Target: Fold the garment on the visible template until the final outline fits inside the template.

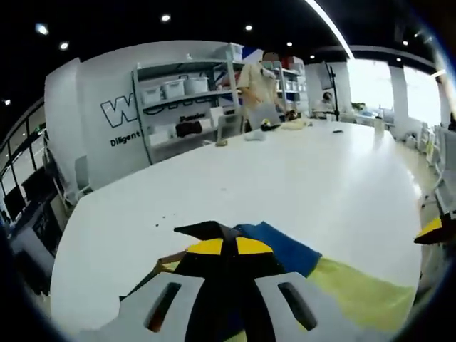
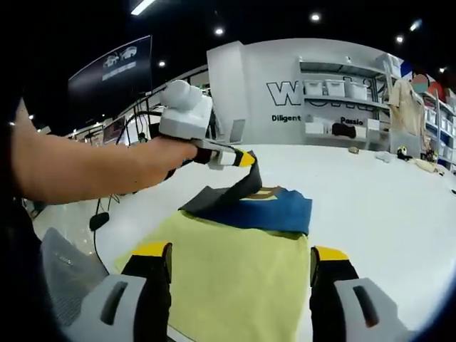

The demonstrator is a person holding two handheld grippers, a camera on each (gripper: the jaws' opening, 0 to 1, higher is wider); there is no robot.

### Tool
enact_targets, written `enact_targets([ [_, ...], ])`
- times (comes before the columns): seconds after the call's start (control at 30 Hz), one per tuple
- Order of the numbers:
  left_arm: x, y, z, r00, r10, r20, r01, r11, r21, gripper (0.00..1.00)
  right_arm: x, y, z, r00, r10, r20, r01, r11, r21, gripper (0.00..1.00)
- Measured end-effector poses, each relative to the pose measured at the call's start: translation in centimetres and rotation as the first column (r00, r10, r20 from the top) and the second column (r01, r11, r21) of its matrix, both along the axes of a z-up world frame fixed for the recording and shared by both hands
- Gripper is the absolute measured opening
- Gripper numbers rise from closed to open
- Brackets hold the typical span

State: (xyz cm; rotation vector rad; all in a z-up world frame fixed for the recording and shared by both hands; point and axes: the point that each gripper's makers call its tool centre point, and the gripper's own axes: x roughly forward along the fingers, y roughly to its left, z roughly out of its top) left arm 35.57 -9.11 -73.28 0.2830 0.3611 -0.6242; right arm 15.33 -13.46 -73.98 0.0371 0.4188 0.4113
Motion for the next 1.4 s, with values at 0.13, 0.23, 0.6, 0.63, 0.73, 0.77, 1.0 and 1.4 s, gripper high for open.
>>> enact_targets([
  [0.13, -0.6, -1.6, -2.0, 1.0, -0.022, 0.004, 0.022, 0.999, 0.037, 0.01, 0.0, 0.0, -0.1, 1.0, 0.001, -0.002, -0.001, 1.0, 0.001, 0.78],
  [0.23, -1.0, -2.5, -3.8, 0.999, -0.034, -0.01, 0.034, 0.997, 0.064, 0.01, 0.0, 0.0, -0.1, 1.0, 0.001, -0.004, -0.001, 1.0, 0.003, 0.77],
  [0.6, -2.2, -5.3, -8.8, 0.992, -0.104, -0.077, 0.115, 0.981, 0.157, 0.01, -0.1, 0.0, -0.3, 1.0, 0.002, -0.015, -0.002, 1.0, 0.0, 0.77],
  [0.63, -2.2, -5.3, -8.9, 0.991, -0.105, -0.08, 0.117, 0.98, 0.158, 0.01, -0.1, 0.0, -0.4, 1.0, 0.002, -0.016, -0.002, 1.0, -0.001, 0.77],
  [0.73, -2.3, -5.6, -9.3, 0.989, -0.118, -0.091, 0.132, 0.978, 0.16, 0.02, -0.1, 0.0, -0.4, 1.0, 0.001, -0.019, -0.001, 1.0, -0.002, 0.77],
  [0.77, -2.5, -5.9, -9.5, 0.985, -0.134, -0.105, 0.149, 0.978, 0.146, 0.02, -0.1, 0.0, -0.4, 1.0, 0.001, -0.019, -0.001, 1.0, -0.003, 0.77],
  [1.0, -3.2, -7.4, -9.1, 0.975, -0.188, -0.116, 0.199, 0.976, 0.092, 0.12, -0.1, -0.1, -0.6, 1.0, 0.0, -0.024, 0.0, 1.0, -0.008, 0.76],
  [1.4, -1.3, -4.4, -8.6, 0.991, -0.103, -0.088, 0.113, 0.987, 0.118, 0.04, -0.1, -0.1, -0.6, 1.0, 0.002, -0.021, -0.002, 1.0, -0.012, 0.75],
])
